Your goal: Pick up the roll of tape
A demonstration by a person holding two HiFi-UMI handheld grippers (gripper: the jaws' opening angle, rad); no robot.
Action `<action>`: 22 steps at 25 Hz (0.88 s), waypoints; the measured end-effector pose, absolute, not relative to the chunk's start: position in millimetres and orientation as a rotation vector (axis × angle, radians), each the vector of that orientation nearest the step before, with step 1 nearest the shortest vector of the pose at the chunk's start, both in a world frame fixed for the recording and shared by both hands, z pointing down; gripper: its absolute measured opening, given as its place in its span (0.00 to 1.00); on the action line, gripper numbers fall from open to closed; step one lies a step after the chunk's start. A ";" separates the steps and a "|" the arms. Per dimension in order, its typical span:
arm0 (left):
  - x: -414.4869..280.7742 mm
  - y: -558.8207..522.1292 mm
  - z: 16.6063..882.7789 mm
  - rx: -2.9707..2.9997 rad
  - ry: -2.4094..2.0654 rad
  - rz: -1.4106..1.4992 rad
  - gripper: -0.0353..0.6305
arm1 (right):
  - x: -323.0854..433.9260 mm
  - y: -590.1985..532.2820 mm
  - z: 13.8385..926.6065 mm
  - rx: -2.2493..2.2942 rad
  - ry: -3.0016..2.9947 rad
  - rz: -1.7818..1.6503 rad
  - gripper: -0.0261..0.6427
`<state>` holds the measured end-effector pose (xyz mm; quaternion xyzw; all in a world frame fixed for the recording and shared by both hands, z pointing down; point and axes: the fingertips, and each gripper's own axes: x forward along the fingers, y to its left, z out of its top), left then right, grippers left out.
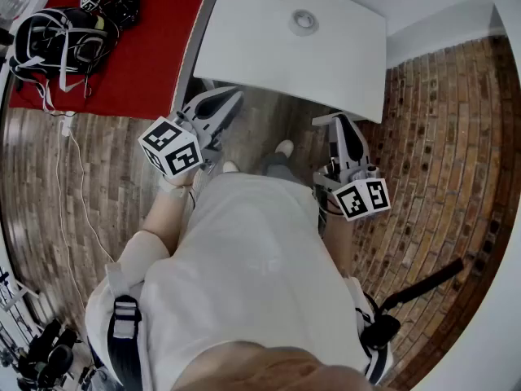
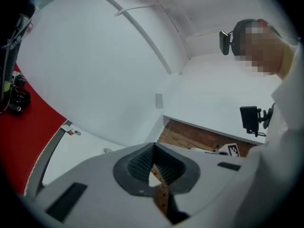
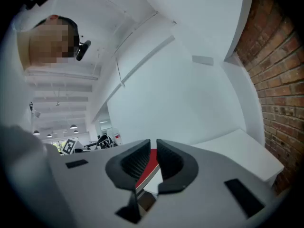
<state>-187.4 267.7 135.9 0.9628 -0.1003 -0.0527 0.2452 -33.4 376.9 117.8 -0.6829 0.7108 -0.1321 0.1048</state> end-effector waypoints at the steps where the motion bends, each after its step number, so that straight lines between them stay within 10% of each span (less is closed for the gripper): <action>1: -187.0 266.9 137.5 2.625 -0.278 -0.140 0.06 | -32.3 376.2 118.9 -2.011 2.096 -0.392 0.12; 22: -102.4 218.8 154.0 2.617 -0.424 0.004 0.06 | 62.3 307.1 145.2 -1.868 2.135 -0.485 0.12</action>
